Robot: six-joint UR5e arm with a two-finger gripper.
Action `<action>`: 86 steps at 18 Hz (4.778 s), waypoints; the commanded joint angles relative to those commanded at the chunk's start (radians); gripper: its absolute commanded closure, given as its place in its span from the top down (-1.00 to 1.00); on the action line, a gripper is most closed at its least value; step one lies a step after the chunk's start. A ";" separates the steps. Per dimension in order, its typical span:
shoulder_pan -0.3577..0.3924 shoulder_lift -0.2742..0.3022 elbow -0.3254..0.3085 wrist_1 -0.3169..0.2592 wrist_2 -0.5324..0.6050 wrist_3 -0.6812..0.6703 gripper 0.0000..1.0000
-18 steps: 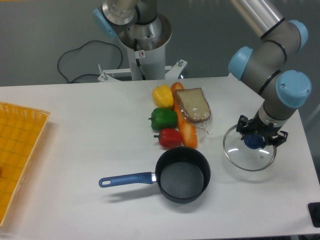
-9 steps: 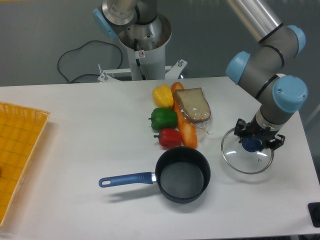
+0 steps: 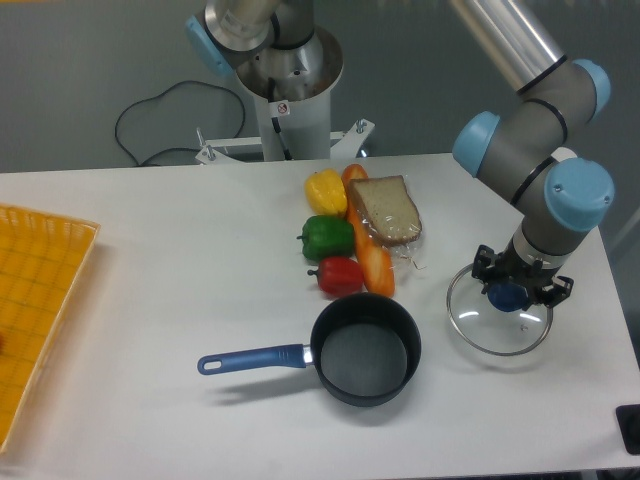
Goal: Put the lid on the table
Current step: 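Lower the held glass lid onto the table beside the saucepan, then hold the glass lid resting on the table by its blue knob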
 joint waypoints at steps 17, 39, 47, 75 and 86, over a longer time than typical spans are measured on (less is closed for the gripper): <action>0.008 -0.005 -0.038 0.005 0.002 0.005 0.13; 0.008 -0.005 -0.071 0.003 0.021 -0.006 0.13; 0.008 -0.005 -0.075 0.003 0.021 -0.005 0.13; 0.008 -0.006 -0.077 0.006 0.021 -0.002 0.19; 0.009 -0.006 -0.077 0.006 0.021 0.000 0.35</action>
